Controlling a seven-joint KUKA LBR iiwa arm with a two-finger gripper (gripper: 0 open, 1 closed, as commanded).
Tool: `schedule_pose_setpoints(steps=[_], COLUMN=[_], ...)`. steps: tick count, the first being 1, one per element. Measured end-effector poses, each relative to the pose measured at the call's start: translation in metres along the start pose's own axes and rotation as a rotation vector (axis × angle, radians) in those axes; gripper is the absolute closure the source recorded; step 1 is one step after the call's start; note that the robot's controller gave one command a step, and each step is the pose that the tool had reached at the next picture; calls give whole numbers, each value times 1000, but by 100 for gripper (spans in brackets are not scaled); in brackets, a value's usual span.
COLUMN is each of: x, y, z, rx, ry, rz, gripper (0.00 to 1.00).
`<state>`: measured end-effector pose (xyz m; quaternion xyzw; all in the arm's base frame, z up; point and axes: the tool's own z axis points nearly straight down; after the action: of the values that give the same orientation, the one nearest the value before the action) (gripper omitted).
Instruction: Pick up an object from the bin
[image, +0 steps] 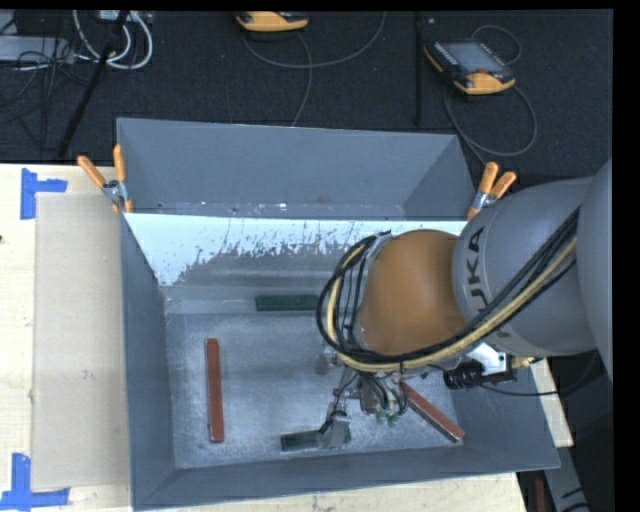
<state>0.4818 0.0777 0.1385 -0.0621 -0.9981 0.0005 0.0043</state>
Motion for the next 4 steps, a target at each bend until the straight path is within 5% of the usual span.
schedule_pose_setpoints(steps=[1, 2, 3, 4], x=[10, -3, 0, 8], y=[13, 50, -13, 17], z=[70, 16, 30, 66], rx=[-6, -2, 3, -3], ry=[-21, -11, -4, -31], rz=[62, -170, -130, -261], gripper=[0, 0, 0, 0])
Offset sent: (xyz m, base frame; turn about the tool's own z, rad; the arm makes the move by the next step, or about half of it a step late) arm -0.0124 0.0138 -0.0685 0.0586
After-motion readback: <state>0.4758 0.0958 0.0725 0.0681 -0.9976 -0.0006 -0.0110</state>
